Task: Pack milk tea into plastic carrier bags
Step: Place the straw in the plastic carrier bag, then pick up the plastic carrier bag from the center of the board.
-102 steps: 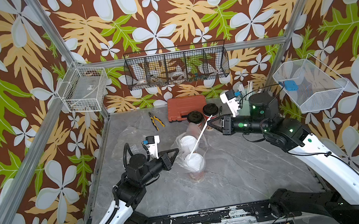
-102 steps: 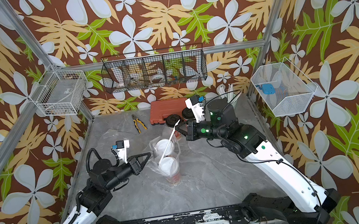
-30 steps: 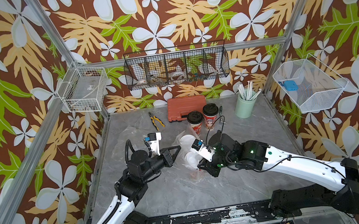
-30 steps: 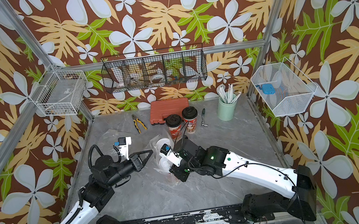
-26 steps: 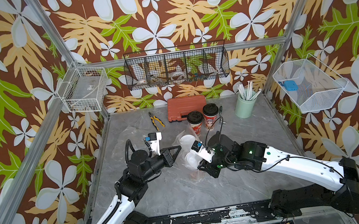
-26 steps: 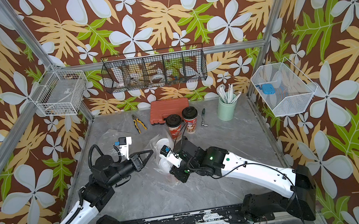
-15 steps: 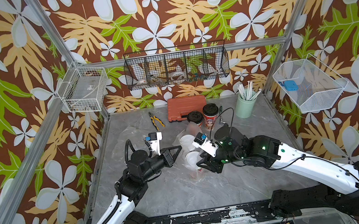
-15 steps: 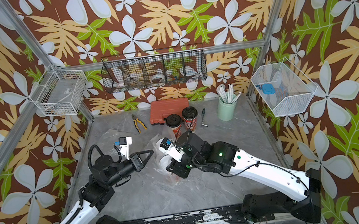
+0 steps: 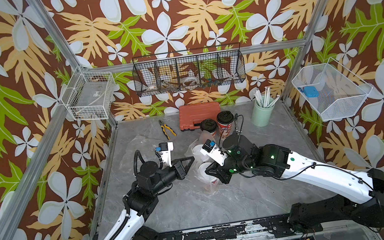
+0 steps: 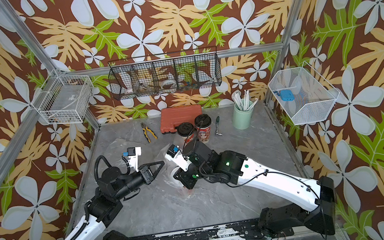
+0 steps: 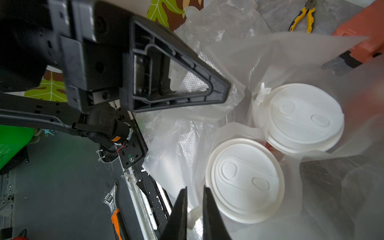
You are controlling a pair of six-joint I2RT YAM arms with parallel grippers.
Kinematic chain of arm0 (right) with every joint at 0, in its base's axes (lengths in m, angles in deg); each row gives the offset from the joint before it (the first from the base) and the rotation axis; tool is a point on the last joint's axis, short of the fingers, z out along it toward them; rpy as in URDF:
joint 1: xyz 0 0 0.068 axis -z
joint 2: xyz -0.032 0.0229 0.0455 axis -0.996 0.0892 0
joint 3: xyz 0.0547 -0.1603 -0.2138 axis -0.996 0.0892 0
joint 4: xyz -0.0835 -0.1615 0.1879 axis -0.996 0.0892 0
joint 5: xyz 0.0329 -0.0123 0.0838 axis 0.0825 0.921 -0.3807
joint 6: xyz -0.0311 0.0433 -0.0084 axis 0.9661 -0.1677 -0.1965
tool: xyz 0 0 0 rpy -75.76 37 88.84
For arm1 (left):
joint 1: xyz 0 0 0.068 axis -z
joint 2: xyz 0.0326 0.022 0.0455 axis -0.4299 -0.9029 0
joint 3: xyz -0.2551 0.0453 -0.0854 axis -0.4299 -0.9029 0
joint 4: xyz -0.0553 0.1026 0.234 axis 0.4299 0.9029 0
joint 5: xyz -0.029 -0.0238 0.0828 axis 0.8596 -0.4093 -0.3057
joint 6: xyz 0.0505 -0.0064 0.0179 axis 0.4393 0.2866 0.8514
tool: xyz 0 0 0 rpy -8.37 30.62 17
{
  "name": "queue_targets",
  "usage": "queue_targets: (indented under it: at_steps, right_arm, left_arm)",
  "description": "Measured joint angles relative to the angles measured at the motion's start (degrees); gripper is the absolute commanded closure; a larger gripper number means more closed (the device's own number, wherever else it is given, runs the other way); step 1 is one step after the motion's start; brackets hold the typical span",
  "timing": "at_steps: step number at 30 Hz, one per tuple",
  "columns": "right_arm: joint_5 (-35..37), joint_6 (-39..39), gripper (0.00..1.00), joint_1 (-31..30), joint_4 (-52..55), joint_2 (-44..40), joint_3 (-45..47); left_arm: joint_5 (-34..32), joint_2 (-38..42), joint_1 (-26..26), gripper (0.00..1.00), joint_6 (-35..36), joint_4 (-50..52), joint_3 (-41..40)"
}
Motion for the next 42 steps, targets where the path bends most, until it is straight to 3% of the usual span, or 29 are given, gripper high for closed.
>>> queue_targets:
  at_steps: [6, 14, 18, 25, 30, 35, 42]
  right_arm:
    - [0.2, 0.0, 0.94, 0.0, -0.3, 0.6, 4.3]
    - [0.6, -0.2, 0.71, 0.0, 1.2, 1.0, -1.3]
    - [2.1, -2.0, 0.66, 1.3, 2.0, 0.8, -6.3]
    - [6.5, -10.7, 0.55, 9.3, 4.9, 2.6, -12.5]
    - [9.5, -15.0, 0.48, 10.5, 8.7, 6.6, -14.4]
    - [10.6, -16.5, 0.49, 10.5, 11.1, 9.0, -13.5]
    - [10.5, -16.9, 0.62, 10.6, 11.3, 10.3, -13.0]
  left_arm:
    - [0.2, 0.0, 0.0, 1.0, 0.0, -0.1, -0.1]
    - [0.6, 0.1, 0.0, 1.0, -0.2, -0.1, -0.4]
    - [0.6, 0.1, 0.0, 1.0, -0.2, -0.1, -0.4]
    - [0.6, 0.1, 0.0, 1.0, -0.2, -0.4, -0.4]
    - [0.6, 0.2, 0.0, 1.0, -0.2, -0.5, -0.4]
    - [0.6, 0.2, 0.0, 1.0, -0.2, -0.5, -0.4]
    - [0.6, 0.0, 0.0, 1.0, -0.2, -0.7, -0.4]
